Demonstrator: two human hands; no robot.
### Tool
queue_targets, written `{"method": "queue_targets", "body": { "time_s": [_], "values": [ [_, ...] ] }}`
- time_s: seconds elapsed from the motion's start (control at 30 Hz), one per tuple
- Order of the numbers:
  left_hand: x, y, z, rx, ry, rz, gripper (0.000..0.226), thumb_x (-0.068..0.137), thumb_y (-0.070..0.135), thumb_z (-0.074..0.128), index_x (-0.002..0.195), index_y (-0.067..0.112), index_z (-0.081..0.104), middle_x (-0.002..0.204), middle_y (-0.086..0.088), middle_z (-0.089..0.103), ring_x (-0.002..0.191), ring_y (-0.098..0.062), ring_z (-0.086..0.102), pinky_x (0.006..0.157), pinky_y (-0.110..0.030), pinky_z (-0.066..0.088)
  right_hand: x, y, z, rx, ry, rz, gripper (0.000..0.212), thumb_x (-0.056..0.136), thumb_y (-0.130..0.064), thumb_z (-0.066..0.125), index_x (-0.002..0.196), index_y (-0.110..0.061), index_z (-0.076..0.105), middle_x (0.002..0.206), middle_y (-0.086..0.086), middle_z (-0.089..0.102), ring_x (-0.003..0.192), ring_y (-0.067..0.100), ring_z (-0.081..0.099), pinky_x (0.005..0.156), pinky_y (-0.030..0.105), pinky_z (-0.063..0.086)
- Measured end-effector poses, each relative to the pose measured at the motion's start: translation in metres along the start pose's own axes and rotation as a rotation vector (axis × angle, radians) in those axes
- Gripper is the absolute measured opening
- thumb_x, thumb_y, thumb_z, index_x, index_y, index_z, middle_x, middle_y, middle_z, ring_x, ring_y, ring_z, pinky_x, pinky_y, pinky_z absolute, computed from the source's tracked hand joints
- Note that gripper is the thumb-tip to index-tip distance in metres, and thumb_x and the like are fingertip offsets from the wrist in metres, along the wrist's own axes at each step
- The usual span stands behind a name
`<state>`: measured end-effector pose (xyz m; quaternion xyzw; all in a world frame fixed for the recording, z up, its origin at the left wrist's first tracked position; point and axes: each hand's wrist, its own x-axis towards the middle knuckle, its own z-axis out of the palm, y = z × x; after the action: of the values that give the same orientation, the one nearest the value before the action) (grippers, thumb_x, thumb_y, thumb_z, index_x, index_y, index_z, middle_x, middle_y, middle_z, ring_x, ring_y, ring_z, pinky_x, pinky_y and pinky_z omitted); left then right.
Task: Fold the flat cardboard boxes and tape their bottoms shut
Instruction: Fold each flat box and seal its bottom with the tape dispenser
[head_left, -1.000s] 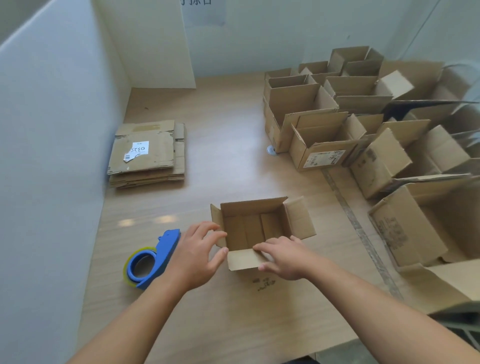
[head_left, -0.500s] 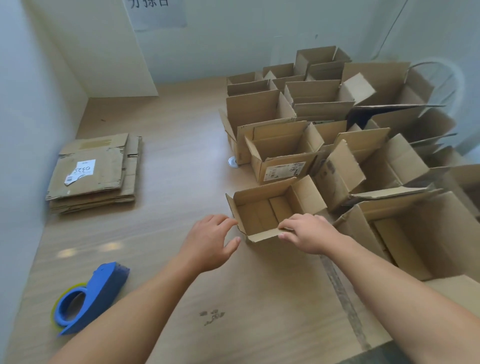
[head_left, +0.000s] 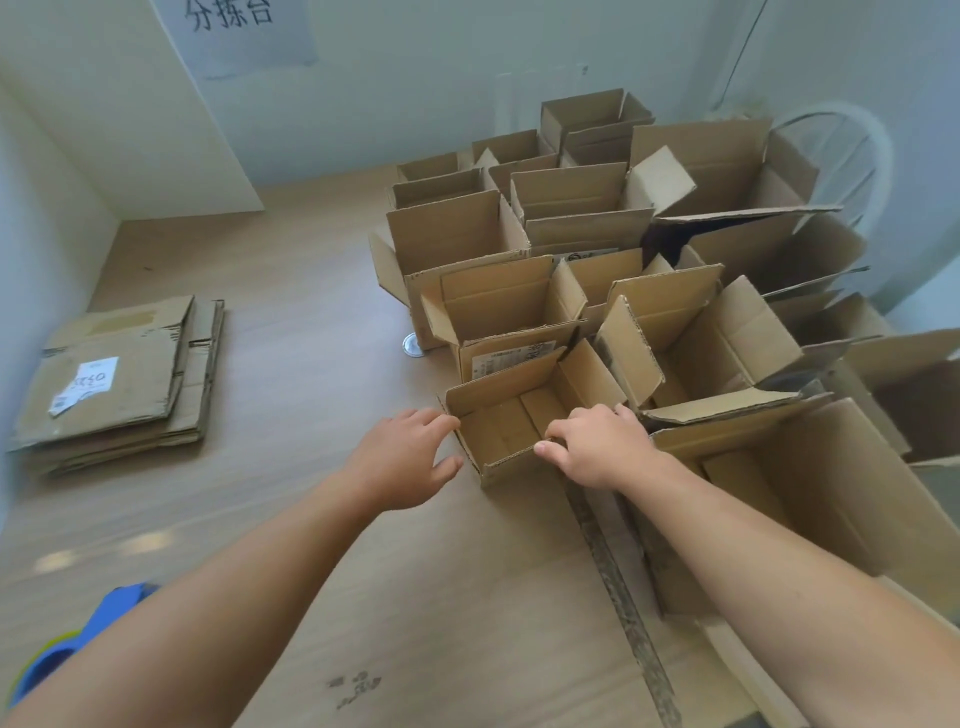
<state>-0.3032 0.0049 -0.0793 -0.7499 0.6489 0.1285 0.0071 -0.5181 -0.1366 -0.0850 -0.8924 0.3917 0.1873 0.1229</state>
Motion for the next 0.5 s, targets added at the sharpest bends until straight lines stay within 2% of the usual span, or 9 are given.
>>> {"method": "queue_targets", "body": {
  "time_s": [0.17,0.37,0.5],
  "values": [
    [0.015,0.009,-0.002,-0.077,-0.012,0.008,0.058,0.097,0.047,0.046,0.150,0.024,0.036,0.153,0.005,0.039,0.140,-0.017,0.035,0.111,-0.035,0.035,0.002,-0.003,-0.008,0.001,0.061,0.028,0.048,0.100,-0.056,0.032,0.133,-0.031,0.055,0.132,0.004,0.059,0.127,0.029,0.048,0.117,0.055,0.018],
    [0.022,0.006,-0.005,-0.168,-0.105,0.016,0.069,0.096,0.049,0.050,0.156,0.026,0.023,0.161,0.006,0.024,0.147,-0.016,0.020,0.117,-0.034,0.025,-0.003,-0.006,-0.015,0.012,0.089,0.080,0.049,0.099,-0.056,0.033,0.129,-0.027,0.058,0.129,0.003,0.060,0.123,0.029,0.051,0.112,0.050,0.029],
    [0.024,0.009,-0.005,-0.207,-0.186,0.014,0.078,0.095,0.050,0.052,0.158,0.026,0.014,0.163,0.005,0.020,0.149,-0.017,0.012,0.120,-0.036,0.021,-0.006,-0.012,-0.016,0.013,0.154,0.059,0.050,0.099,-0.057,0.034,0.130,-0.025,0.057,0.126,0.003,0.061,0.118,0.028,0.054,0.100,0.043,0.041]
  ]
}}
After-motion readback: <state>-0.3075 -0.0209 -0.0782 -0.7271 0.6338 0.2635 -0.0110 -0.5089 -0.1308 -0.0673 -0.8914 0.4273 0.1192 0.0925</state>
